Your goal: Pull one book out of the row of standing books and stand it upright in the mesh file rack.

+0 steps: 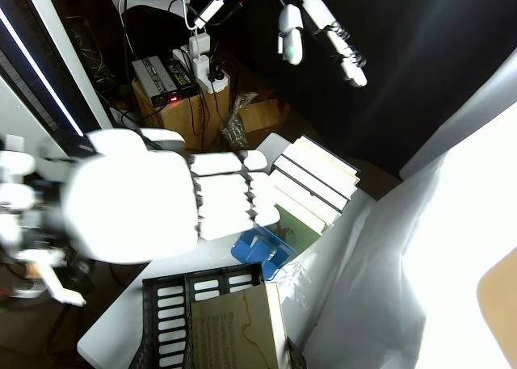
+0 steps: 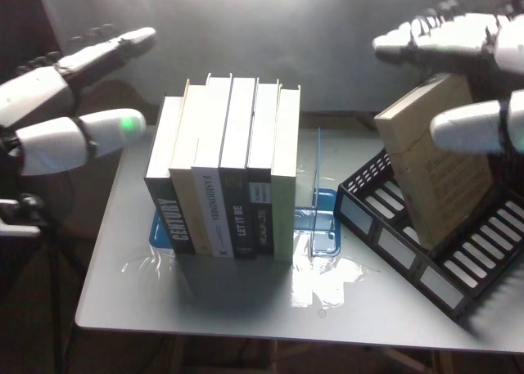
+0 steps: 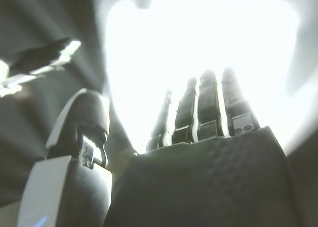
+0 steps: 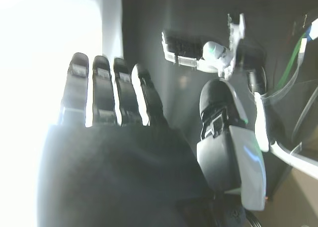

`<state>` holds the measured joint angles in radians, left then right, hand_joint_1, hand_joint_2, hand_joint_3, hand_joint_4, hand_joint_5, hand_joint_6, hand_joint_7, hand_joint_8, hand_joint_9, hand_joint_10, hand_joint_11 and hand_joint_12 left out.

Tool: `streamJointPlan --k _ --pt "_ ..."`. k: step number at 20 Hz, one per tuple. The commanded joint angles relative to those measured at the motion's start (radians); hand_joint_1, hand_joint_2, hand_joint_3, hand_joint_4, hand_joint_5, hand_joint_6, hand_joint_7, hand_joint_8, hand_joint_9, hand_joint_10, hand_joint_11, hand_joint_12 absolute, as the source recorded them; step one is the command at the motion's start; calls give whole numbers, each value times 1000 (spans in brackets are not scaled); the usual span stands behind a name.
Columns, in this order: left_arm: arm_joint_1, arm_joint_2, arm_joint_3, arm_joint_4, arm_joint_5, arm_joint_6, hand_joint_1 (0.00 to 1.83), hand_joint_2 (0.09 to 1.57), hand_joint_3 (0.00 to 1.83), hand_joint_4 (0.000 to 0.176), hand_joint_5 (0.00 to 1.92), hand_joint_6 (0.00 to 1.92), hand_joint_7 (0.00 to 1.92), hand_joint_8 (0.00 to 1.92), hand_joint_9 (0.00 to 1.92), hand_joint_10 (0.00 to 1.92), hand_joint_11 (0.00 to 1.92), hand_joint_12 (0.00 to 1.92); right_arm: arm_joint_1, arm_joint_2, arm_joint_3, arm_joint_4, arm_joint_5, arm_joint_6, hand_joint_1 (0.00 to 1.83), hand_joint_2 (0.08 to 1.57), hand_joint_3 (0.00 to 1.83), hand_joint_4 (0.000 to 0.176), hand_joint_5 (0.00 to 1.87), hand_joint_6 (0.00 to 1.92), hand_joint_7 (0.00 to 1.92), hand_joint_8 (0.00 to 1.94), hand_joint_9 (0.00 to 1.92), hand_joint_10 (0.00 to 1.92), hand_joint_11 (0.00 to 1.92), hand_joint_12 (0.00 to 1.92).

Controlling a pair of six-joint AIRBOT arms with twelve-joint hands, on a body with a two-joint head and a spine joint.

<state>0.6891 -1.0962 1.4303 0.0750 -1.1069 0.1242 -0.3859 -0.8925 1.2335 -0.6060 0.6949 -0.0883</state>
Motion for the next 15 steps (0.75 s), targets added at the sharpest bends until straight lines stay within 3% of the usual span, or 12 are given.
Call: streamJointPlan --k 1,5,7,8,10,11,15 --pt "-16 1 2 3 -91 -17 197 1372 0 53 0 0 0 0 0 0 0 0 -5 21 -9 109 164 -24 165 1310 1 0 0 0 0 0 0 0 0 0" --pt "-46 -17 4 74 -74 -53 240 1354 0 49 0 0 0 0 0 0 0 0 -107 27 -34 237 269 -70 138 1326 8 0 0 0 0 0 0 0 0 0" --pt "-46 -19 5 75 -78 -58 269 1323 0 57 0 0 0 0 0 0 0 0 -125 26 -38 256 290 -70 214 1336 7 0 0 0 0 0 0 0 0 0" --pt "-47 -19 4 77 -79 -60 212 1330 0 39 0 0 0 0 0 0 0 0 -129 24 -39 260 297 -70 230 1339 6 0 0 0 0 0 0 0 0 0" --pt "-48 -17 2 84 -77 -67 207 1328 0 35 0 0 0 0 0 0 0 0 -133 20 -40 263 307 -70 240 1339 5 0 0 0 0 0 0 0 0 0" --pt "-48 -14 -2 84 -79 -69 188 1336 0 14 0 0 0 0 0 0 0 0 -134 17 -41 263 308 -70 244 1337 3 0 0 0 0 0 0 0 0 0" --pt "-42 -5 -12 88 -80 -69 205 1326 0 24 0 0 0 0 0 0 0 0 -134 19 -51 263 318 -70 293 1329 0 9 0 0 0 0 0 0 0 0"
